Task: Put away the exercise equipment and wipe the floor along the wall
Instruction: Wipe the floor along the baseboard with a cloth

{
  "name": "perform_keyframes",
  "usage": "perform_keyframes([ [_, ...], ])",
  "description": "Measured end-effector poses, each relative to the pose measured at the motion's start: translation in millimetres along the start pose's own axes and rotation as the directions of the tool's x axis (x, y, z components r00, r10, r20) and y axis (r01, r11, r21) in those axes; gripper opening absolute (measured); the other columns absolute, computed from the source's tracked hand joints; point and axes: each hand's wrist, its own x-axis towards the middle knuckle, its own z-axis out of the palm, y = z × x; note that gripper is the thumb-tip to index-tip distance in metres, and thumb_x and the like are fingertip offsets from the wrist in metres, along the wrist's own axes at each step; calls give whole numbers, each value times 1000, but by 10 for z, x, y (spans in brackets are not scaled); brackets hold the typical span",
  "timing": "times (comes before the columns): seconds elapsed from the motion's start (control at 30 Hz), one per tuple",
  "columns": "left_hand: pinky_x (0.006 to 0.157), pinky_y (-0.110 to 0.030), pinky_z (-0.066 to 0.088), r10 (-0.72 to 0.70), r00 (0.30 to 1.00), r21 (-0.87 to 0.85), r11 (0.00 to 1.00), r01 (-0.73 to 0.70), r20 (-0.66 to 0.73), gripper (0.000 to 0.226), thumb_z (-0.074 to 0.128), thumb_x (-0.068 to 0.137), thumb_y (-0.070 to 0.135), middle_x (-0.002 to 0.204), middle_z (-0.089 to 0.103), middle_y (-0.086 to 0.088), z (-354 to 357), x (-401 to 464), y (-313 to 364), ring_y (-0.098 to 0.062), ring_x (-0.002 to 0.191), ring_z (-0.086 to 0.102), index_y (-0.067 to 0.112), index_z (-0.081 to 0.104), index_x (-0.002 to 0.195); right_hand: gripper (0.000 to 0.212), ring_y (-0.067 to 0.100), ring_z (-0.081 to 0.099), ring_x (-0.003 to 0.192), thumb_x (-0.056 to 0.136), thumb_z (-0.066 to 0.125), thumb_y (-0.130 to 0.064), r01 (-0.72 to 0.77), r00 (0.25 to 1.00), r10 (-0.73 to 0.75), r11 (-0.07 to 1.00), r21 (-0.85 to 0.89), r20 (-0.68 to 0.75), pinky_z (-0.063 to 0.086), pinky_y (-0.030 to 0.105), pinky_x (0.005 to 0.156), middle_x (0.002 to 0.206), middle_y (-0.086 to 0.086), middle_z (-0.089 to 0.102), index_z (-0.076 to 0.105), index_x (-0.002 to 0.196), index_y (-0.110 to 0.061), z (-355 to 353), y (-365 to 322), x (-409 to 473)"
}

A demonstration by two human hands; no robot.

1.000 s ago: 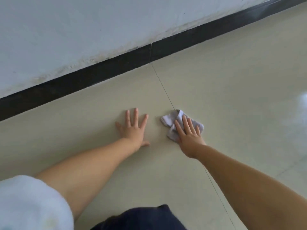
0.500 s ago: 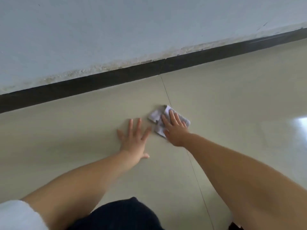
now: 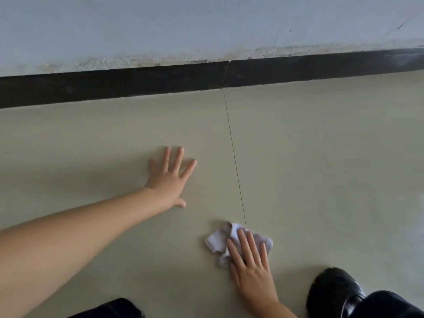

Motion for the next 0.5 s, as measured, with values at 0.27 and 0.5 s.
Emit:
perform_keyframes([
  [0.27, 111, -63, 12, -343, 938, -606, 734, 307, 60, 92, 49, 87, 60, 157, -24, -7, -189, -13, 793, -32, 145, -16, 29, -9, 151, 54, 23, -3, 148, 97, 26, -36, 18, 992, -24, 999, -47, -120, 7, 48, 117, 160, 3, 7, 20, 150, -26, -656, 211, 1280],
  [0.5, 110, -65, 10, -295, 949, -653, 698, 295, 114, 82, 45, 91, 58, 154, -33, -3, 4, -90, 1036, -32, 143, -25, 35, -7, 150, 65, 27, -24, 143, 103, 29, -31, 181, 968, -123, 945, -274, 217, -2, 52, 118, 155, 7, -29, -16, 150, -26, -1915, 337, 3070],
])
